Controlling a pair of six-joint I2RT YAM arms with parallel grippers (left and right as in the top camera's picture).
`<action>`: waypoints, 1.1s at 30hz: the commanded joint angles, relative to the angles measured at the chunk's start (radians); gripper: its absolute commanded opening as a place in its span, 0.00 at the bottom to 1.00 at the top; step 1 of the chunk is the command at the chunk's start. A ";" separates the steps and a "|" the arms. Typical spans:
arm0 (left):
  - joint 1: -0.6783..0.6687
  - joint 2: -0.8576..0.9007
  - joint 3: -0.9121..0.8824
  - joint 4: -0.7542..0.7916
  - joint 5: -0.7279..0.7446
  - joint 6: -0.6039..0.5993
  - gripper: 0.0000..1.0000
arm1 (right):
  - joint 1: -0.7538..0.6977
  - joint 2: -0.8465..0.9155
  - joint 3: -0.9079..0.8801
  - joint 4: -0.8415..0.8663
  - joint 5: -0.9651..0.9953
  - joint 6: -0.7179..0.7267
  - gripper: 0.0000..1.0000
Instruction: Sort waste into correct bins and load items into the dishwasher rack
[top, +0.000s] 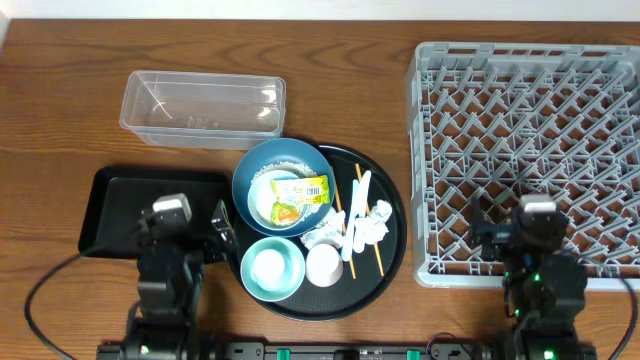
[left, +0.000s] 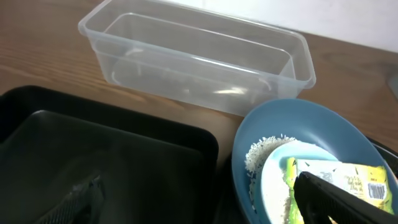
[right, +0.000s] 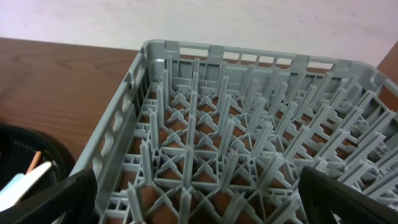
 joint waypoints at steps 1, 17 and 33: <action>0.006 0.109 0.100 -0.039 0.021 0.016 0.98 | -0.005 0.113 0.110 -0.032 0.005 0.013 0.99; 0.006 0.280 0.316 -0.311 0.072 -0.019 0.98 | -0.005 0.468 0.443 -0.290 -0.119 0.013 0.99; 0.006 0.280 0.316 -0.319 0.071 -0.068 0.98 | -0.005 0.467 0.443 -0.290 -0.208 0.013 0.99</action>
